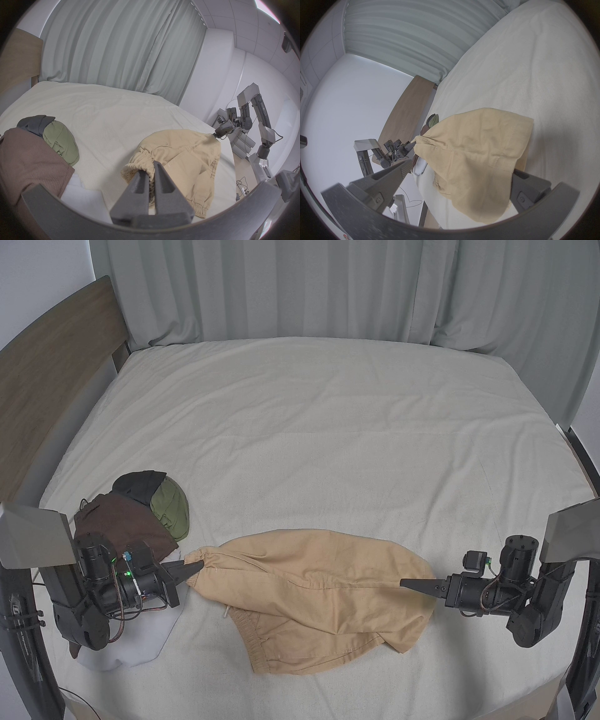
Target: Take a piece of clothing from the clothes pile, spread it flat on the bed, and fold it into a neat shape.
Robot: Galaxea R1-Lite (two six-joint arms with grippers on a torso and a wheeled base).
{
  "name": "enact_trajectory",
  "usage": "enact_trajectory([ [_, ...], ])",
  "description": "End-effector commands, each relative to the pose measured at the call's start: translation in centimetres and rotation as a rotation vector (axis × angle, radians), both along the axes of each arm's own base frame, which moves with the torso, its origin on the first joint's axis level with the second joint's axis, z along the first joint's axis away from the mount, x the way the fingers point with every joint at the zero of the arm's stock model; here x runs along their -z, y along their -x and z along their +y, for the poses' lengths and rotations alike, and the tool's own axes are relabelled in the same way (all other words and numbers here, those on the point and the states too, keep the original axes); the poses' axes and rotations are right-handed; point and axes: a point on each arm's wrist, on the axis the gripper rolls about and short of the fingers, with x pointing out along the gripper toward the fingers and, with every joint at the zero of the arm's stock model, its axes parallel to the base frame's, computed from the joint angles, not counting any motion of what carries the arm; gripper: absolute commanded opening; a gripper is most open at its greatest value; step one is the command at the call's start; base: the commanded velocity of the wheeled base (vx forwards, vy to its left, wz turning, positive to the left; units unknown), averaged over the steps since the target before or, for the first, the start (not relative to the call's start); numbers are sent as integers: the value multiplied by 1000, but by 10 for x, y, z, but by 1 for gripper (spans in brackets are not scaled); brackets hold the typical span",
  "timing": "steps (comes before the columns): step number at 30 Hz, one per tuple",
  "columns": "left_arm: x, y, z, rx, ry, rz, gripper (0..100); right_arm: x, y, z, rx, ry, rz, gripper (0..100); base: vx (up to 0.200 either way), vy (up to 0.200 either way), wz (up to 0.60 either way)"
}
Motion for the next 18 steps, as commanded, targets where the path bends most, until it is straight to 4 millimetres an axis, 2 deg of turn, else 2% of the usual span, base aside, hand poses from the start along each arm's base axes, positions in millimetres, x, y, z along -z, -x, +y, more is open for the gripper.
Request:
enact_trajectory([
  [1,0,0,0,-1,0,-3,0,5,-2,3,-8,2,11,100,0,0,0],
  [15,-2,-1,0,-1,-1,-12,0,9,-5,5,-7,6,16,100,0,0,0],
  [18,-3,-1,1,-2,0,-12,0,19,-8,5,56,37,36,100,0,0,0],
])
